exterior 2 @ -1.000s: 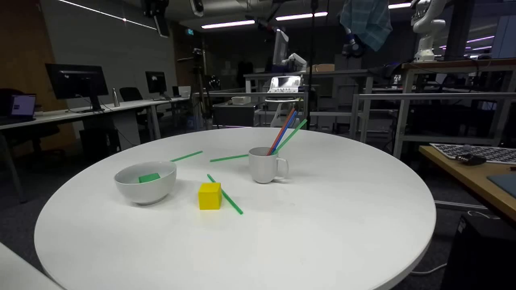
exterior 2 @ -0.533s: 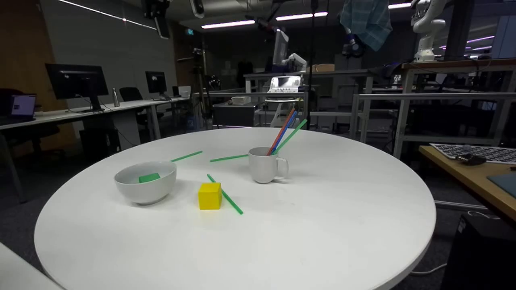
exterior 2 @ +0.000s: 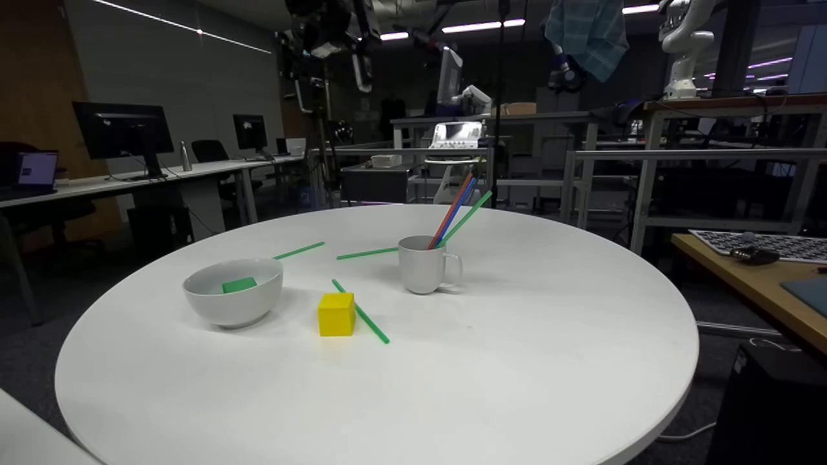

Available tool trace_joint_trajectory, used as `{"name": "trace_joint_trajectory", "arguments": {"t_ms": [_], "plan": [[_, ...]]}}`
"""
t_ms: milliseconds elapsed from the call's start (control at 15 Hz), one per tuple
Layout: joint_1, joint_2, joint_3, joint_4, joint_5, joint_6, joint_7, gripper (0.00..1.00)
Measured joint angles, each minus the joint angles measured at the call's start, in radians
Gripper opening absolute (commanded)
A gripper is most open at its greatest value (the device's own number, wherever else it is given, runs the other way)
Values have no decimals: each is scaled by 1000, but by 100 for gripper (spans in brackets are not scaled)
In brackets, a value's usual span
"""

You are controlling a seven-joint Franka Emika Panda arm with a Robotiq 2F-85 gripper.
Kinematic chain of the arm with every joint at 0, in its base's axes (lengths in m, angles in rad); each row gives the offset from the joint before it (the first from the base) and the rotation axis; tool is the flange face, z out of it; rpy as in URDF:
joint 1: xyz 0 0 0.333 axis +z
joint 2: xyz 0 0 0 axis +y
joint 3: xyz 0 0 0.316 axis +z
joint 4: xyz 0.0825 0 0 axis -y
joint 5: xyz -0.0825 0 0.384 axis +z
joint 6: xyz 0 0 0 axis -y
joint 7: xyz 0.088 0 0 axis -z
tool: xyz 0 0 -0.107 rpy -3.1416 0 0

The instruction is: Put the yellow block into the bowl

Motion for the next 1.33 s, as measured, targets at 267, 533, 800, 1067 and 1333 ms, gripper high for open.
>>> {"name": "trace_joint_trajectory", "arguments": {"t_ms": [267,533,800,1067,1333], "plan": [[-3,152,-42,33,36,114,-90,100],[-4,322,-52,93,93,187,-187,100],[-4,490,-33,171,127,193,-225,100],[-5,625,-4,241,135,192,-229,100],[-6,685,16,287,136,175,-229,100]]}}
